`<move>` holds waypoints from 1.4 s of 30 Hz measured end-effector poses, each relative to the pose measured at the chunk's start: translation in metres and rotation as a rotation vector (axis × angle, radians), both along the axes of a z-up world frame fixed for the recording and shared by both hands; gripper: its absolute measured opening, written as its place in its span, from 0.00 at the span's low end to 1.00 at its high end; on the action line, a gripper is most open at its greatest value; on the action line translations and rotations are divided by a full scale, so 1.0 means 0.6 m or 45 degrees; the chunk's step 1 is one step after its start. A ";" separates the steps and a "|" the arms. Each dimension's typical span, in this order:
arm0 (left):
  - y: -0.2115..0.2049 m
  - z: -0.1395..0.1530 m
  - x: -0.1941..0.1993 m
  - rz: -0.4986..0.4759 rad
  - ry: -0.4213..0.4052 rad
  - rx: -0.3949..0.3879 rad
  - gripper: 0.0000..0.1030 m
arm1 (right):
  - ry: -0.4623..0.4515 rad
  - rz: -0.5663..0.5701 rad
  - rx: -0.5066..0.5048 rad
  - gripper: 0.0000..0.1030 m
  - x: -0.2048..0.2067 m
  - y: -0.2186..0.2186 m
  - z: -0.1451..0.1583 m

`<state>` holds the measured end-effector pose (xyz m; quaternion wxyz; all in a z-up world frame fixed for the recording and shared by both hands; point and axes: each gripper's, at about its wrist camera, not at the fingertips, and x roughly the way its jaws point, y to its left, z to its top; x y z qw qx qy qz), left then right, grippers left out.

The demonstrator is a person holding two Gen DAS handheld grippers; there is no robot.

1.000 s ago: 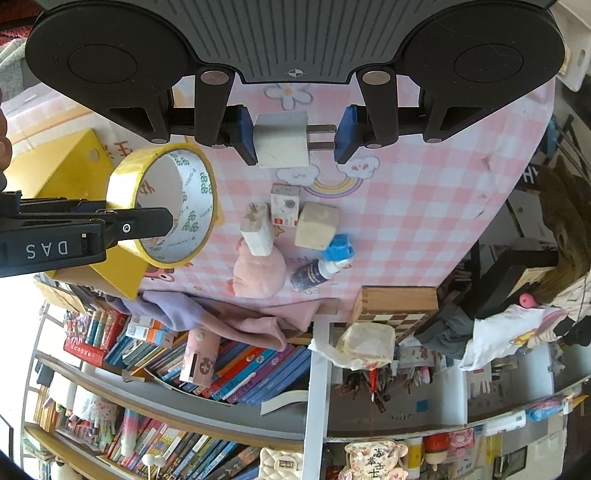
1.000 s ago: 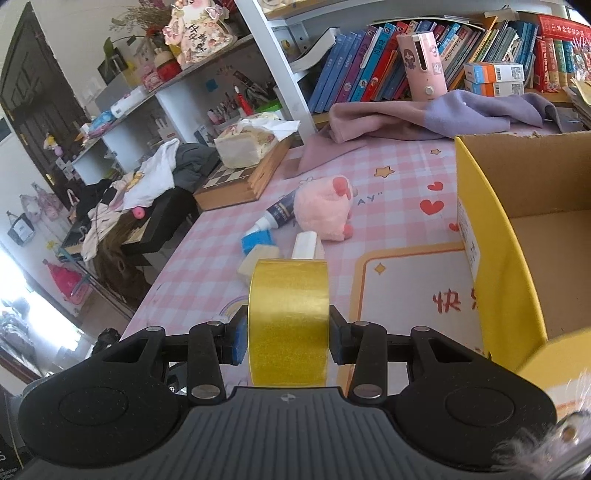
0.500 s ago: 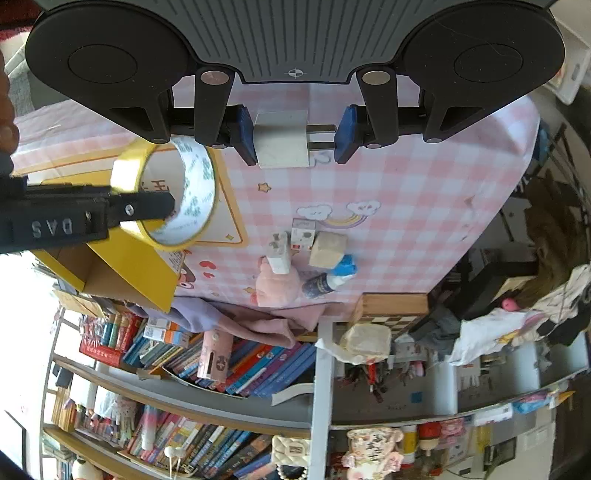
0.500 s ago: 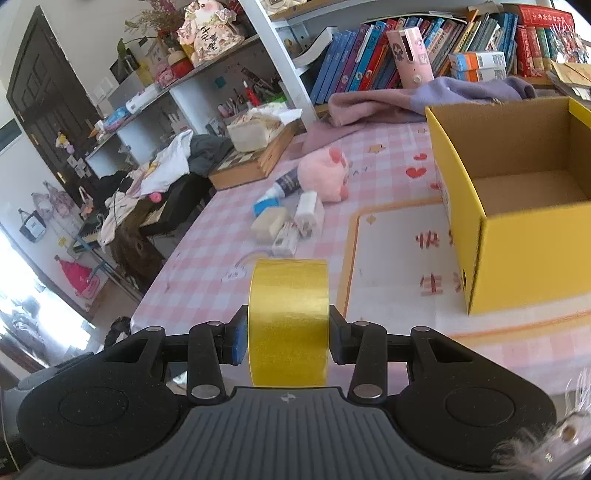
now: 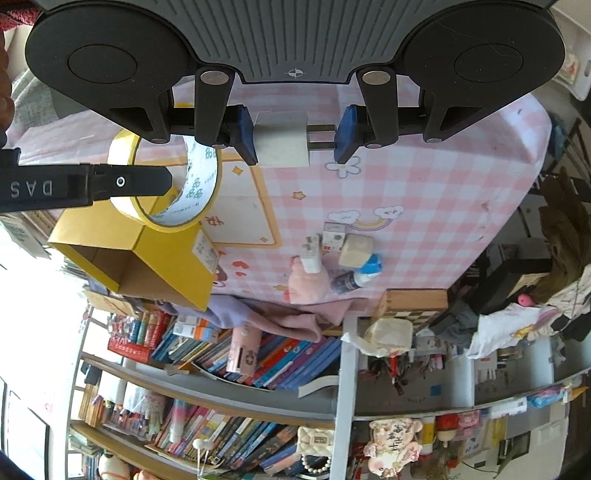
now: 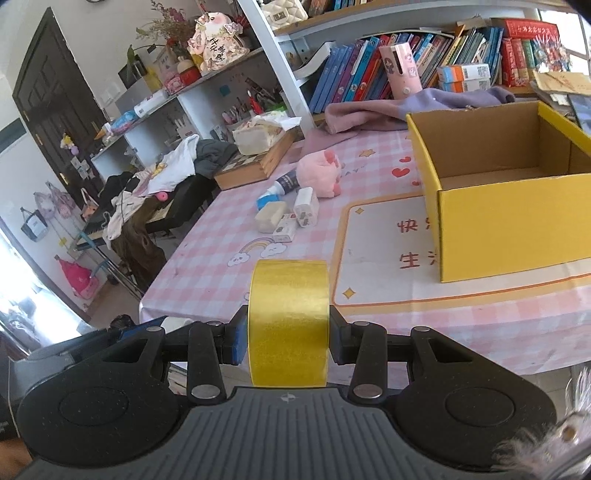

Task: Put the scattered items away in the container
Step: 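Lift the tape roll and white plug and carry both toward the yellow box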

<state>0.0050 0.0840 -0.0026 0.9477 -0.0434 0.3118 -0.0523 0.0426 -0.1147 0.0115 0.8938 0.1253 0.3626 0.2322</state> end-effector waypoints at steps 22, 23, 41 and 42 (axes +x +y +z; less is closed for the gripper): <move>-0.073 -0.003 0.023 -0.202 0.010 -0.070 0.42 | 0.080 -0.204 -0.132 0.38 -0.052 -0.098 -0.006; -0.078 -0.003 0.023 -0.210 0.011 -0.073 0.42 | 0.082 -0.206 -0.138 0.38 -0.055 -0.101 -0.007; -0.171 -0.005 0.016 -0.385 0.039 -0.039 0.42 | 0.147 -0.336 -0.161 0.38 -0.083 -0.172 -0.016; -0.175 -0.006 0.017 -0.396 0.042 -0.039 0.42 | 0.149 -0.343 -0.163 0.38 -0.085 -0.175 -0.017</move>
